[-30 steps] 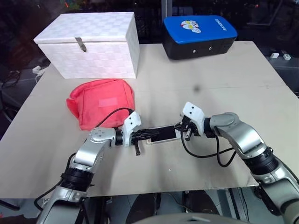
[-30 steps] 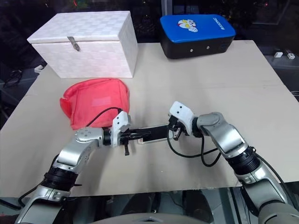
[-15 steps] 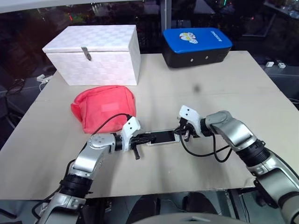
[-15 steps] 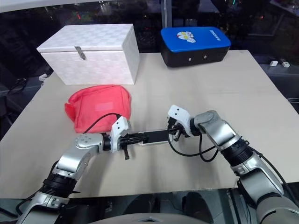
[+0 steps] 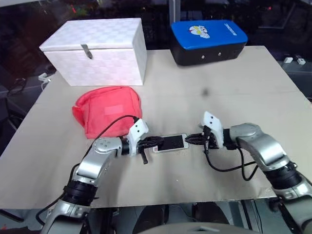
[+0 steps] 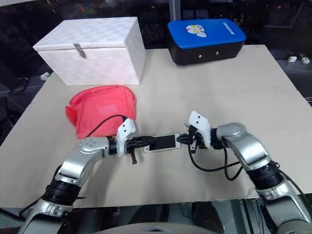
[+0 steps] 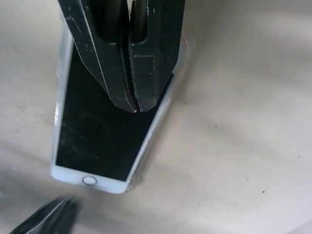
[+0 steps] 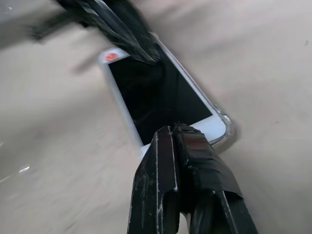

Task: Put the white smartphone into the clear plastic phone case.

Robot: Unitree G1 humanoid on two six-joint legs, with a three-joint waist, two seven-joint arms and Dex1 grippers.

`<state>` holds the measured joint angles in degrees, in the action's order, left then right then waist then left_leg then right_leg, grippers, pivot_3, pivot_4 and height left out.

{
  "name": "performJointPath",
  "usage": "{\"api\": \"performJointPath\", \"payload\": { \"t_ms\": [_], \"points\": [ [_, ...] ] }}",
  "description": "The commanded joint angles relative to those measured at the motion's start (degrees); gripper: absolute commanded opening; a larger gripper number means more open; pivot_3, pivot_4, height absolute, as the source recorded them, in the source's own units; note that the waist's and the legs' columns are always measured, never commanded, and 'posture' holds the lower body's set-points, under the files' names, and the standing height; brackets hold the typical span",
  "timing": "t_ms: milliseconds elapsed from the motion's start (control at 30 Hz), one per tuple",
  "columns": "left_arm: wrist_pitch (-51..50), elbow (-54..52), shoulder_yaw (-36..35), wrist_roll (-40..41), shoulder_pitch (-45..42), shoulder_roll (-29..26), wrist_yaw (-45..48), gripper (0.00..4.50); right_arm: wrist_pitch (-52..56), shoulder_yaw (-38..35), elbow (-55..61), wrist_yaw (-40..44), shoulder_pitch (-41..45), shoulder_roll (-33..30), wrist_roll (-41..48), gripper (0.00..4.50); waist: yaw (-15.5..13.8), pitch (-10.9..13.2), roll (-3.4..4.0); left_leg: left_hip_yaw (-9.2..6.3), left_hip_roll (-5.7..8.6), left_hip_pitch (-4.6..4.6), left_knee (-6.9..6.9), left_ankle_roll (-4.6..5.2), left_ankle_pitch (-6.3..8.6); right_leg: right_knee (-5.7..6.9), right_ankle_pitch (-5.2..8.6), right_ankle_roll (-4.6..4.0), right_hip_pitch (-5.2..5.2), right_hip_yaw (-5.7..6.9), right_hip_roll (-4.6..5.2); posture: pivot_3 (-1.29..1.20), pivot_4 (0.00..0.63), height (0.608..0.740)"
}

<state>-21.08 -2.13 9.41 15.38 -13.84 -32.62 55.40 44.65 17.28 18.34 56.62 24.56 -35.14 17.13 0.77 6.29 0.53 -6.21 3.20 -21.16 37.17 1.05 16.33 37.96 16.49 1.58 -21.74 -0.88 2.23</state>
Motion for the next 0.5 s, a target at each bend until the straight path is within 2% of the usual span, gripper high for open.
{"api": "performJointPath", "payload": {
  "t_ms": [33,333,400,500],
  "points": [
    [-2.86,0.74,1.49,-1.16,0.6,0.04,-0.78,0.06,0.44,2.41,4.13,0.26,-1.41,-2.02,-0.67,0.0,-0.06,0.11,-0.16,0.0,0.0,-0.03,0.0,0.01,0.01,-0.03,0.0,0.0,0.0,0.0,0.01,0.0,0.15,0.74],
    [-4.92,-1.3,1.25,-0.58,-0.41,-0.37,-0.97,0.06,-3.42,8.49,-6.48,-4.9,1.18,2.29,-7.91,0.0,0.11,0.76,-0.46,-0.01,0.0,-0.01,0.01,0.25,0.14,-0.03,0.0,0.0,0.0,0.02,0.01,0.0,0.15,0.74],
    [-4.91,-1.56,1.02,-0.74,-0.46,-0.44,-1.34,0.06,-3.95,8.55,-6.84,-4.42,1.75,3.29,-7.68,0.0,0.57,0.82,-0.56,-0.01,-0.04,0.1,0.01,0.23,0.13,0.02,0.0,-0.01,0.06,0.0,-0.03,0.0,0.15,0.74],
    [-6.23,-2.1,-1.27,1.26,-0.58,0.52,-2.79,0.06,-2.06,4.7,-1.19,-1.44,0.26,1.71,-3.07,0.0,0.63,1.05,-0.49,-0.01,-0.06,0.14,0.0,0.22,0.12,0.07,-0.03,-0.05,0.06,-0.01,-0.06,0.0,0.15,0.74]
  ]
}}
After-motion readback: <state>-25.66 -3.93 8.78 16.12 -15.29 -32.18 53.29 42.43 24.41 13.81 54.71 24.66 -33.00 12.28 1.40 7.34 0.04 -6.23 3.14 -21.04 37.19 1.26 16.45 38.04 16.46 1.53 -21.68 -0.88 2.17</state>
